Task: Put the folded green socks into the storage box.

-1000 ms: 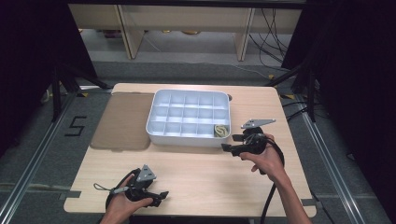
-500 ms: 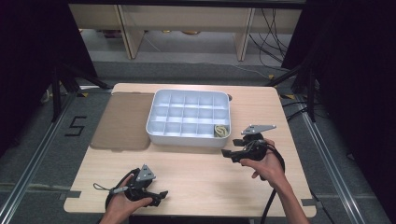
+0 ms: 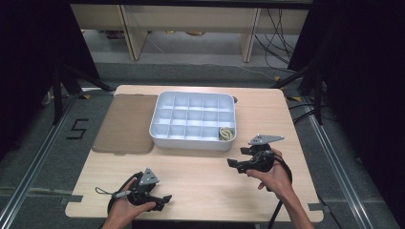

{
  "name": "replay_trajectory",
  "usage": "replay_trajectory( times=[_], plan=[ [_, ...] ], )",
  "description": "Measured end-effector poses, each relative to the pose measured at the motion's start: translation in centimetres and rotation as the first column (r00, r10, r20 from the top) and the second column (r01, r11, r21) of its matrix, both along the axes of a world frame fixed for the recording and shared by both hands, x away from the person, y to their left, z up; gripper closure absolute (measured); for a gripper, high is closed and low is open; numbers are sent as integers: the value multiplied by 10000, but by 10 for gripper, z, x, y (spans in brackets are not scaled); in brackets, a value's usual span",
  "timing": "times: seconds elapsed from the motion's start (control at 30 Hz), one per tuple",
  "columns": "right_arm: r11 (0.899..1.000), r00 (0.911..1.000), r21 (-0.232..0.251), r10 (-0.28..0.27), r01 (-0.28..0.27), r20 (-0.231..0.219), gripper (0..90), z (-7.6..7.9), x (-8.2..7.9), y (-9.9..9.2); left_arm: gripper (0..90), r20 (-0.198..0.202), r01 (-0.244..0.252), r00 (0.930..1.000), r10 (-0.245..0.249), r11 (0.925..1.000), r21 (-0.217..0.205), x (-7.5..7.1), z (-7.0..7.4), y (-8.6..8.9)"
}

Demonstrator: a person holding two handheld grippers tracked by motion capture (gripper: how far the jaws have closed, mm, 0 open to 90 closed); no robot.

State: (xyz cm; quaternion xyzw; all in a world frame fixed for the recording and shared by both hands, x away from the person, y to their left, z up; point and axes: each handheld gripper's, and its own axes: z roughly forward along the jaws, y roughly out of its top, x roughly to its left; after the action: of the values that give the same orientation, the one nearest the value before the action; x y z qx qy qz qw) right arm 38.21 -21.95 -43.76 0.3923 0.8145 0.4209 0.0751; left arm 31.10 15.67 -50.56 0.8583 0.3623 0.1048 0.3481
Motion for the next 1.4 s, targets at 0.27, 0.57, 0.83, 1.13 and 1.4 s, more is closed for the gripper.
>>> replay_trajectory(
  times=[0.27,0.57,0.83,1.13,1.4],
  plan=[
    [9999,9999,-67,-130,129,-112,252,-7,-11,-5,198,-9,-35,10000,35,10000,-6,0,0,0],
    [9998,9999,146,-139,140,-74,231,-15,-24,-11,198,-45,-78,10000,77,9999,-103,-1,0,-1],
    [9997,9995,202,-156,162,-261,220,-20,-35,-11,198,-29,-132,9999,131,9998,-128,-1,1,-1],
    [9996,10000,274,69,-67,-71,196,-24,-46,-9,198,121,70,9999,-69,10000,-52,0,2,0],
    [9995,9998,300,127,-123,-124,170,-33,-54,-9,198,152,159,9998,-160,9999,35,0,2,0]
  ],
)
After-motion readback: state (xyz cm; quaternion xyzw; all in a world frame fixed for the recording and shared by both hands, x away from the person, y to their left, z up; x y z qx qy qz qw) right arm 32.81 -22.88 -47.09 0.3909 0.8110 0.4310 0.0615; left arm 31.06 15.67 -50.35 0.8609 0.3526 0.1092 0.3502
